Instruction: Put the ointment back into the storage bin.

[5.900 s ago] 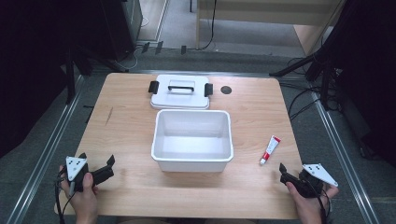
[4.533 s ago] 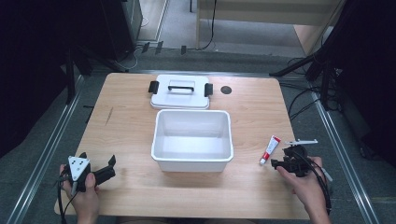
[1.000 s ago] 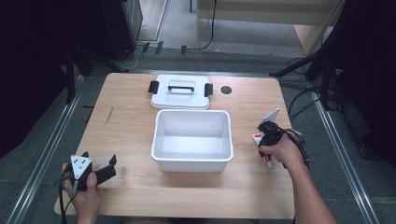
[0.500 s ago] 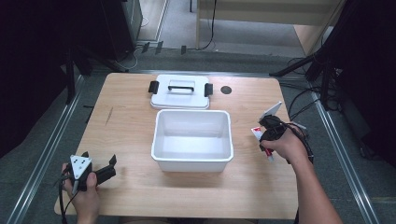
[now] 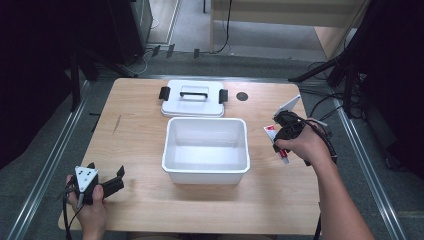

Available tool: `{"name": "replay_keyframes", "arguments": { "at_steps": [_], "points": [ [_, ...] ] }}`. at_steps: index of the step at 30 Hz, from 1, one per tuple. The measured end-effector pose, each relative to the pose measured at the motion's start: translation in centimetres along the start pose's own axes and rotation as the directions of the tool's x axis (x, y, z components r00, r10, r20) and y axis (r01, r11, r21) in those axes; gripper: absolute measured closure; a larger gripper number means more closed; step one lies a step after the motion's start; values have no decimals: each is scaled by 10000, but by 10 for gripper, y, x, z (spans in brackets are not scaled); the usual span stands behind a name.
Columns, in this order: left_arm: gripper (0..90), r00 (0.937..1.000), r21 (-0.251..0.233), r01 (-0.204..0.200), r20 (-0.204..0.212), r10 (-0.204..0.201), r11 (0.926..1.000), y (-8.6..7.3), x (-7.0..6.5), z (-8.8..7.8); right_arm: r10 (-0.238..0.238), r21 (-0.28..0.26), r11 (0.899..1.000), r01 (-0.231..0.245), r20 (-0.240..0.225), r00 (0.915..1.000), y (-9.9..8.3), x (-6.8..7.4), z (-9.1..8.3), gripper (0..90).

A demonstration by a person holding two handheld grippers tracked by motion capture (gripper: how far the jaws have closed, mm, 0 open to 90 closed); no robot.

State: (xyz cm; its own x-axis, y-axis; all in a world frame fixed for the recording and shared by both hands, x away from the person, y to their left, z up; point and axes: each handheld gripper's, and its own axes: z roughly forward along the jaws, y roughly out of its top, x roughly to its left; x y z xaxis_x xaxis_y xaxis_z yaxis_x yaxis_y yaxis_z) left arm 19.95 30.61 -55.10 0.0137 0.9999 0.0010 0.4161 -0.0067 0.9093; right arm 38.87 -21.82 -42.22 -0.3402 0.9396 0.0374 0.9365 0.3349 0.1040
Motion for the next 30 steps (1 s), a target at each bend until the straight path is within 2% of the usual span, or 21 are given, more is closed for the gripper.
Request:
{"name": "replay_keyframes", "arguments": {
  "at_steps": [6,22,26,28,30],
  "points": [
    [39,10000,42,22,14,-22,10000,0,0,0,-41,-64,10000,41,-15,10000,5,7,-12,723],
    [39,10000,20,45,32,-46,10000,0,1,0,-709,-446,9965,707,-25,9975,21,38,-46,722],
    [39,10000,13,86,33,-86,10000,0,1,0,-986,-506,9938,985,10,9951,23,47,-52,722],
    [39,10000,23,76,27,-77,10000,0,1,0,-1256,-582,9904,1255,22,9921,24,52,-54,722],
    [39,10000,26,64,29,-64,10000,0,1,0,-1716,-692,9828,1715,52,9852,25,57,-57,721]
  ]
}}
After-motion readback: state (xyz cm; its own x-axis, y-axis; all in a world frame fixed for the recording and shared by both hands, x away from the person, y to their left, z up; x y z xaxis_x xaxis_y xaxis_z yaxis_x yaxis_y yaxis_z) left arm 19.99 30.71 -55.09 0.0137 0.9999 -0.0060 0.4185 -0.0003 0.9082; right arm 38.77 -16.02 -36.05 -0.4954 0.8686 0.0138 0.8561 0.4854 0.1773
